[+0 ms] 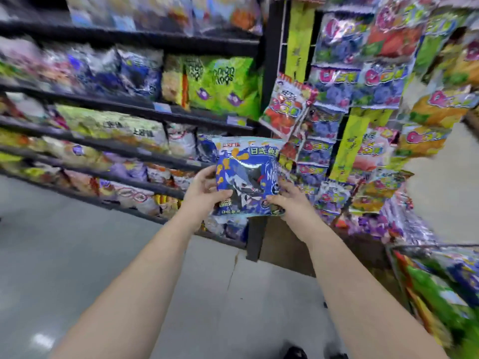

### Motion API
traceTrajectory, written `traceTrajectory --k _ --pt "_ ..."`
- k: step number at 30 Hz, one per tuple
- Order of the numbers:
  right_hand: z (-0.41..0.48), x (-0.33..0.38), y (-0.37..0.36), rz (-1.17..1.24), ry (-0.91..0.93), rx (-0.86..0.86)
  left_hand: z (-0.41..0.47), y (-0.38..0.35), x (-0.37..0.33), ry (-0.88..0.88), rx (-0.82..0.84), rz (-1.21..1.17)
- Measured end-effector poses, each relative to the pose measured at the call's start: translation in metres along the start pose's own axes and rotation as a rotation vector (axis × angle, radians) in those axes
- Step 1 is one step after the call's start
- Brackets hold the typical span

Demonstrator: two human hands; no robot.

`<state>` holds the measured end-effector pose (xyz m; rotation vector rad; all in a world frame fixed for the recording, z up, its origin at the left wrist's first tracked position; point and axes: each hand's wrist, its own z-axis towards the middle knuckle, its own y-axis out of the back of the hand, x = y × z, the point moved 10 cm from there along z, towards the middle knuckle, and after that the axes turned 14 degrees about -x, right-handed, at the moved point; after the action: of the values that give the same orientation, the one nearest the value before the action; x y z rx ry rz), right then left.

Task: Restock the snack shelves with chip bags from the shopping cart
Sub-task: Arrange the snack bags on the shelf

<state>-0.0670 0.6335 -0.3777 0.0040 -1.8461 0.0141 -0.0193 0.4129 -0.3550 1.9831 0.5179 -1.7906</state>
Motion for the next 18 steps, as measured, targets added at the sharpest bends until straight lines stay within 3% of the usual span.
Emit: traceTrajectory --k 9,18 --pt "0.004 0.146 -0.195 0.056 0.211 0.117 0.093 0.153 -0.148 -0.238 -0.128 0.034" --pt "0.056 0.292 -0.297 0.141 0.432 0.123 0.208 0.206 -0.282 -0.429 -0.117 -0.055"
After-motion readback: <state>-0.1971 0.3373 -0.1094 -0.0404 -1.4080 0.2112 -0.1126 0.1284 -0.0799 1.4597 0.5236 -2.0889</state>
